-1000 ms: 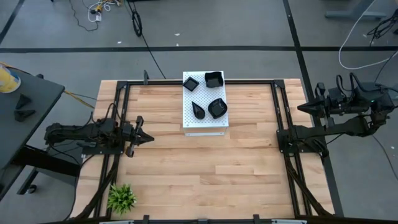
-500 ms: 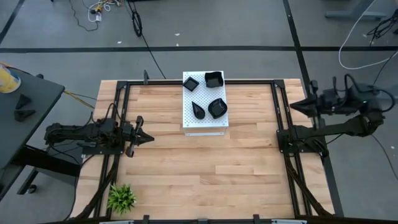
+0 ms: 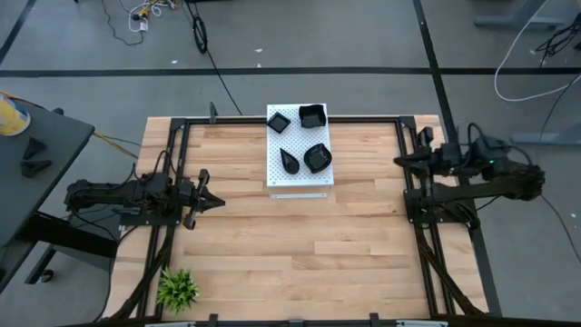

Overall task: Pick & Place Mini shaped plates
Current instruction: Return to Home Position

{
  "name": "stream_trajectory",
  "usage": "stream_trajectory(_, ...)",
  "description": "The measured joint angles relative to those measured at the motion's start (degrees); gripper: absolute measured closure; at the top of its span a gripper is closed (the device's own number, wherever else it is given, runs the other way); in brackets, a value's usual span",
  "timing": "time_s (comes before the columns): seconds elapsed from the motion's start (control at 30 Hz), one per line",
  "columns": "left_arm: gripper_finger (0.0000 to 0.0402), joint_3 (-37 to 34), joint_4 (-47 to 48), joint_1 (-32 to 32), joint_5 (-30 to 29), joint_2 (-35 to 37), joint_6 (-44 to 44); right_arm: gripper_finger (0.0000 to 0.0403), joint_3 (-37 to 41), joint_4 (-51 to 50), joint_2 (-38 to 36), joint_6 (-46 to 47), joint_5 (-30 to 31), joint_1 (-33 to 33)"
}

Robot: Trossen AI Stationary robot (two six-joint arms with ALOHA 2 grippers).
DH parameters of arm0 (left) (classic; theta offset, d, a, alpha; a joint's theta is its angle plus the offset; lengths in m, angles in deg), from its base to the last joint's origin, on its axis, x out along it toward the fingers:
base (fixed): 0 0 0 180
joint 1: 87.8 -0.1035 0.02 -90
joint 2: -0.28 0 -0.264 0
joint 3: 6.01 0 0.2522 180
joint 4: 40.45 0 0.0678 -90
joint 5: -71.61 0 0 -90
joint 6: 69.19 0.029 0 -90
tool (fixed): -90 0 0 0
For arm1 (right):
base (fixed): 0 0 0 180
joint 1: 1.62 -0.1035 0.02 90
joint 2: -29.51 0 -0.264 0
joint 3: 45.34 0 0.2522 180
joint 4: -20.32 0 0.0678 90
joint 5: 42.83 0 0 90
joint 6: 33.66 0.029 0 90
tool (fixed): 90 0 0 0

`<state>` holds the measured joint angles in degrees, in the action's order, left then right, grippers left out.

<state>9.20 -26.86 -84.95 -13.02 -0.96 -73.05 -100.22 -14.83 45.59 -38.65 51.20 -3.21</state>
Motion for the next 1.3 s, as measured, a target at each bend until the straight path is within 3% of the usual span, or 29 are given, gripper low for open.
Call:
stream_trajectory(0.83,0.0381,0.00,-0.13,0.01,-0.17,0.01,0.03,0.0384,28.85,15.93,-15.38,4.54,-0.59,-0.02)
stream_trajectory(1.1,0.0381,0.00,-0.13,0.00,-0.16,0.00,0.06,0.0384,39.55,31.09,-15.92,4.54,-0.55,-0.02)
stream_trajectory(1.3,0.0381,0.00,-0.13,0.00,-0.16,0.00,0.02,0.0384,40.12,30.91,-15.59,3.34,-0.41,0.05)
